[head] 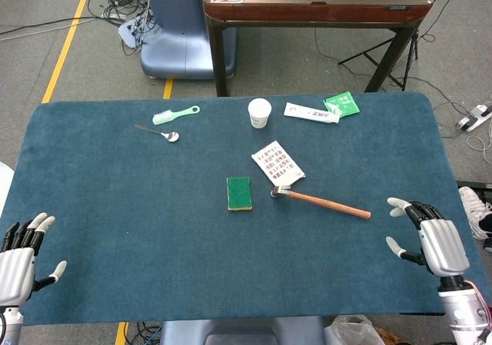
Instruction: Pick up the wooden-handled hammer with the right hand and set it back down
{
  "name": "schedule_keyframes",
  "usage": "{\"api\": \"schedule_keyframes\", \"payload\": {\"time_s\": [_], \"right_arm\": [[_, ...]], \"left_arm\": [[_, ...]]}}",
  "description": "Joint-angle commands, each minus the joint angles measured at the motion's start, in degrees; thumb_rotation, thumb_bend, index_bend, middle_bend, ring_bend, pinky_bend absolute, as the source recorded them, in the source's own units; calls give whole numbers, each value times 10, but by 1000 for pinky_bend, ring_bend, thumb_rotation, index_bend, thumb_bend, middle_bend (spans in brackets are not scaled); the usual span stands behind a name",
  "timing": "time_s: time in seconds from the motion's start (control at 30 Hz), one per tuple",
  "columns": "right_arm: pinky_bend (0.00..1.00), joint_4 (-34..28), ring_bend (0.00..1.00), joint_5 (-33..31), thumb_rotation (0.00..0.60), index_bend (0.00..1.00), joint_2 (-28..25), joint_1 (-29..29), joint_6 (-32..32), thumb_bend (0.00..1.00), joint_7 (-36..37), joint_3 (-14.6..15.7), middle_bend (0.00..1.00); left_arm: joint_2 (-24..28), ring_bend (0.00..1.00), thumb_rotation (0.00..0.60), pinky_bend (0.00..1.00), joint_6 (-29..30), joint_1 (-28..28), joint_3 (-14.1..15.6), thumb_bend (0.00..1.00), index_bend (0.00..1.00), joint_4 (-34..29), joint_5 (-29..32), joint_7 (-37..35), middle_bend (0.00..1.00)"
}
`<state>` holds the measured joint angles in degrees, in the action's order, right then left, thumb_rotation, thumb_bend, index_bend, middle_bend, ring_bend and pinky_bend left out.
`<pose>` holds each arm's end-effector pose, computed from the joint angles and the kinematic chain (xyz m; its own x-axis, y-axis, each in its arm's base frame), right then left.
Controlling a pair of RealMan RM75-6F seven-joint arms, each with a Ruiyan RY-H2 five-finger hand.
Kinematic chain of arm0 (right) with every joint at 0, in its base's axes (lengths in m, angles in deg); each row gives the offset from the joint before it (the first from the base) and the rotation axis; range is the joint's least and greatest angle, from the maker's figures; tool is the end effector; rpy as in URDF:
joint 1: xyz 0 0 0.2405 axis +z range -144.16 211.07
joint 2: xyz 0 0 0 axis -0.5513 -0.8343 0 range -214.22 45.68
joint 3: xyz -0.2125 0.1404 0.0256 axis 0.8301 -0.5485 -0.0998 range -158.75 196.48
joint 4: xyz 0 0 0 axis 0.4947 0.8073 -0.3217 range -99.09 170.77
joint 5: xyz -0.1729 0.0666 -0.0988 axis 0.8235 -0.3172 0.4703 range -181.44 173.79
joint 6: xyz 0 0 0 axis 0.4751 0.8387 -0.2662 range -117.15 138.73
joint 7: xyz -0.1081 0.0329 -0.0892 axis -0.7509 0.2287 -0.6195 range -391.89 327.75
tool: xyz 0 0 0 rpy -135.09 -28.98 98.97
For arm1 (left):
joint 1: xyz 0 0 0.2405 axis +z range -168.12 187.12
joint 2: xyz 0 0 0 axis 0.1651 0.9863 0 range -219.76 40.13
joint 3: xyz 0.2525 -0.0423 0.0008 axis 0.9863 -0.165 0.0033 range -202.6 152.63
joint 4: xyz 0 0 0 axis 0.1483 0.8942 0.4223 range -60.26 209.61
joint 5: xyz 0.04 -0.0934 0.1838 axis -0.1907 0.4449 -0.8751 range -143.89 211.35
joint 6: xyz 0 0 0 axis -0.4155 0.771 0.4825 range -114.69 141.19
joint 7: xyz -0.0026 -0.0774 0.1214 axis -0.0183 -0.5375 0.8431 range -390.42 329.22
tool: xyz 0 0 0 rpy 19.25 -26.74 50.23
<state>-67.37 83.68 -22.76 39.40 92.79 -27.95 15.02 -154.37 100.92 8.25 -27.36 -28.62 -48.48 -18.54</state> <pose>-0.2689 -0.1861 0.1512 0.1951 -0.0520 0.9794 -0.9791 -0.0683 0.1914 -0.2896 0.1577 0.1491 0.4040 0.0174 0.9146 0.9091 0.1033 -0.4035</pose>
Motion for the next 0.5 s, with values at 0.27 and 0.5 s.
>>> {"api": "schedule_keyframes", "payload": {"time_s": [0.27,0.5], "right_arm": [[262,-17,242,-17,600,263,-1,1,-3,250,-29,-2,382],[262,-39,242,-57,600,287,-3,27,-42,250,-79,-18,382]], "left_arm": [[-1,76,600,18,-3,-1,0,224,137,3,2,-1,94],[-2,76,600,18,-4,-1,0,225,137,5,3,-1,94]]}}
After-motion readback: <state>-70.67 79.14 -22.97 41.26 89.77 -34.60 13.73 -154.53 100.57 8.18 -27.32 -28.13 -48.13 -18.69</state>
